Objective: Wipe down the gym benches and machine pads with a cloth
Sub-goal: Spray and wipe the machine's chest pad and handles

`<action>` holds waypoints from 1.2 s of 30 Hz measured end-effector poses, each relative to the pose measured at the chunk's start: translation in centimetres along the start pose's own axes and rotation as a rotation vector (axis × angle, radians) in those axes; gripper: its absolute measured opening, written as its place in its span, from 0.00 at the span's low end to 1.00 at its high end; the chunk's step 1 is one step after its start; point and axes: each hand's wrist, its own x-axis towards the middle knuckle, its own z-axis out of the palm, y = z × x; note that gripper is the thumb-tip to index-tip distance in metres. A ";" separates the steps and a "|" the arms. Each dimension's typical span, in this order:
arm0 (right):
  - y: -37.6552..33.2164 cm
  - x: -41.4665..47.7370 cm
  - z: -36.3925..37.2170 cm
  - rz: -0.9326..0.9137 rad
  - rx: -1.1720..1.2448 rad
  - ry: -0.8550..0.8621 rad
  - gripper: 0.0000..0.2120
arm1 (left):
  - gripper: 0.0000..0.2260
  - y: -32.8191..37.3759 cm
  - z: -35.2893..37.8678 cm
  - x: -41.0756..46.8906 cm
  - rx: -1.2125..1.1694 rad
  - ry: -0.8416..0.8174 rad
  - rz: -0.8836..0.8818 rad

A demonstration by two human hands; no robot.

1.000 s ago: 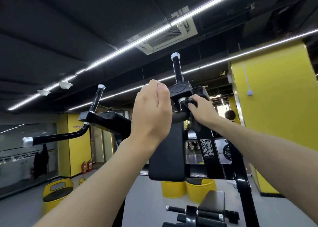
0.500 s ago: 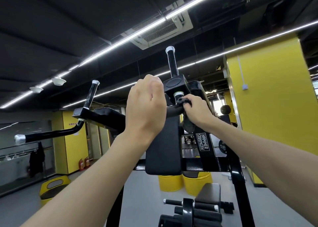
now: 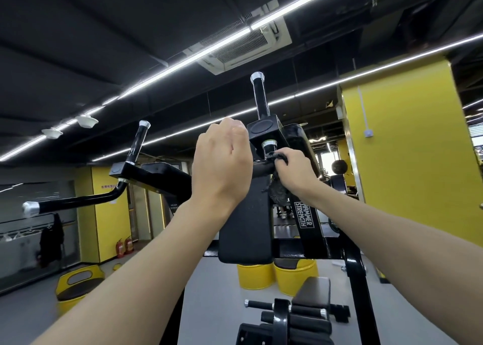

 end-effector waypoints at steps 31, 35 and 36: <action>-7.4 -6.9 -1.4 -0.122 0.141 -0.055 0.15 | 0.20 -0.3 0.5 0.2 0.008 0.048 0.008; -9.2 -8.4 -1.9 -0.195 0.199 -0.105 0.17 | 0.21 0.2 0.1 0.0 0.069 0.024 -0.023; -9.5 -8.7 -2.3 -0.202 0.218 -0.135 0.17 | 0.21 0.7 -0.1 -0.1 0.084 0.006 -0.027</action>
